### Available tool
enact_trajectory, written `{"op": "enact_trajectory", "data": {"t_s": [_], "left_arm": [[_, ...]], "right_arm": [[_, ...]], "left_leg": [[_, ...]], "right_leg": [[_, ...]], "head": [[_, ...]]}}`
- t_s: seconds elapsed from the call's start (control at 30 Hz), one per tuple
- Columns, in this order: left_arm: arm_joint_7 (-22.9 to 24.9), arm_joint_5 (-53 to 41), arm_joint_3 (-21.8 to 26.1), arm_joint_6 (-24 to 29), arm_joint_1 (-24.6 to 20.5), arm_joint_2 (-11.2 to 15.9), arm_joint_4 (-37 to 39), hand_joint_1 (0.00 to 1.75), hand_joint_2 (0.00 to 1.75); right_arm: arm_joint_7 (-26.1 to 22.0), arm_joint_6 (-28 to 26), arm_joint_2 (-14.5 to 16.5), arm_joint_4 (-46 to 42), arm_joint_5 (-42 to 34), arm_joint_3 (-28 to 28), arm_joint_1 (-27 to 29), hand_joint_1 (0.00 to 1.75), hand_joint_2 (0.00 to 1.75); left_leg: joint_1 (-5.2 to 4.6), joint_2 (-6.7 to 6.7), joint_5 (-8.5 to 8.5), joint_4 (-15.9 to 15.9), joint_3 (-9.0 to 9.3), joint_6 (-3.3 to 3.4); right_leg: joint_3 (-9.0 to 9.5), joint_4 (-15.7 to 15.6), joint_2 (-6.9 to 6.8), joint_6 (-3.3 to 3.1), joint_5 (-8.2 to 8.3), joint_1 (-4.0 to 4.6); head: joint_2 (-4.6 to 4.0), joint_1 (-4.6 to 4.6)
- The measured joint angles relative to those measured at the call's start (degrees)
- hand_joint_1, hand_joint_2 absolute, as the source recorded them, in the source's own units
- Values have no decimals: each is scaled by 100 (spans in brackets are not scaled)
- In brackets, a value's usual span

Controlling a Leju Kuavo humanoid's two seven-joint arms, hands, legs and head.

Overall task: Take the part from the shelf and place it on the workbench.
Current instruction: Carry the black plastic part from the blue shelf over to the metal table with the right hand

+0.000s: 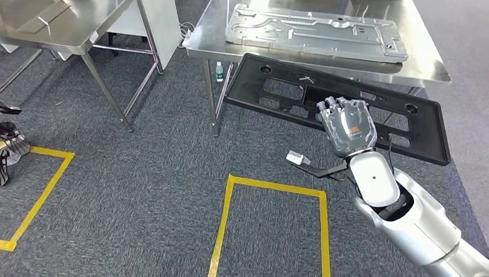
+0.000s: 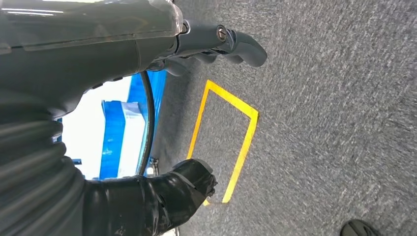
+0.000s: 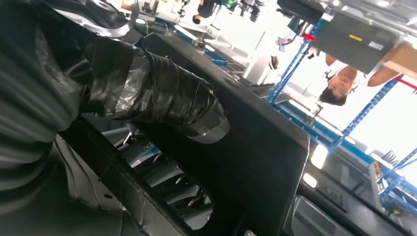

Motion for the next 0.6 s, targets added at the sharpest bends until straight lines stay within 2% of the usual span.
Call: {"op": "enact_trajectory", "data": {"t_s": [0.07, 0.1, 0.13, 0.2, 0.23, 0.27, 0.3, 0.33, 0.37, 0.4, 0.43, 0.47, 0.6], "left_arm": [[0, 0, -8, -2, -8, 0, 0, 0, 175], [0, 0, -11, -2, -10, 1, 0, 0, 175], [0, 0, -14, -2, -11, 2, 0, 0, 175], [0, 0, -15, -2, 0, 4, 0, 0, 175], [0, 0, -15, -2, 7, 4, 0, 0, 175], [0, 0, -15, -2, 14, 5, 0, 0, 175], [0, 0, -15, -2, 18, 5, 0, 0, 175], [0, 0, -15, -2, 22, 5, 0, 0, 175], [0, 0, -15, -2, 25, 5, 0, 0, 175], [0, 1, -16, -3, 27, 8, 0, 0, 175], [0, 2, -17, -4, 27, 9, 0, 0, 175], [0, 4, -19, -6, 28, 11, -1, 0, 175], [0, 18, -45, -3, 29, 7, -2, 0, 175]], "right_arm": [[-2, -2, 6, 11, 0, 0, 2, 175, 175], [-2, -2, 11, 14, 1, -1, 0, 175, 175], [-2, -3, 16, 16, 1, -1, -4, 175, 175], [-2, -3, 33, 26, 2, -1, -5, 175, 175], [-2, -3, 41, 35, 2, 0, -1, 175, 175], [-3, -3, 52, 45, 2, 0, 4, 175, 175], [-3, -3, 62, 54, 2, 0, 7, 175, 175], [-4, -3, 72, 60, 2, 0, 8, 175, 175], [-4, -3, 81, 63, 2, 0, 7, 175, 175], [-4, -3, 88, 65, 2, 0, 4, 175, 175], [-4, -2, 92, 67, 2, 0, 1, 175, 175], [-5, -1, 96, 68, 2, 0, -1, 175, 175], [-4, 29, 106, 51, 1, 0, 12, 175, 175]], "left_leg": [[2, 10, -41, 10, 16, -56], [2, 9, -101, 105, -14, -74], [1, 3, -209, 329, -113, -86], [3, -7, -487, 1078, -522, -94], [4, -8, -569, 1439, -753, -98], [4, -9, -556, 1644, -918, -99], [3, -10, -422, 1621, -977, -92], [0, -11, -194, 1381, -928, -76], [-6, -15, 72, 995, -797, -50], [-21, -24, 259, 609, -637, -19], [-36, -30, 363, 321, -510, 9], [-54, -37, 387, 151, -432, 32], [-41, -41, 306, -19, -278, 144]], "right_leg": [[46, -53, 20, -61, -12, -13], [85, -86, 25, -96, -16, -24], [132, -119, 25, -134, -23, -34], [204, -133, 24, -197, -70, -18], [236, -132, 30, -215, -100, -6], [272, -129, 40, -223, -132, 4], [315, -126, 55, -221, -168, 10], [367, -120, 70, -215, -209, 14], [425, -116, 80, -205, -255, 17], [465, -109, 86, -182, -306, 29], [490, -107, 92, -154, -349, 33], [502, -113, 95, -123, -381, 32], [525, 45, 91, -2, -409, 11]], "head": [[0, -4], [1, -9], [1, -13], [0, -18], [-1, -16], [-1, -15], [-1, -14], [-1, -14], [-1, -14], [-1, -13], [0, -13], [0, -12], [1, -14]]}}
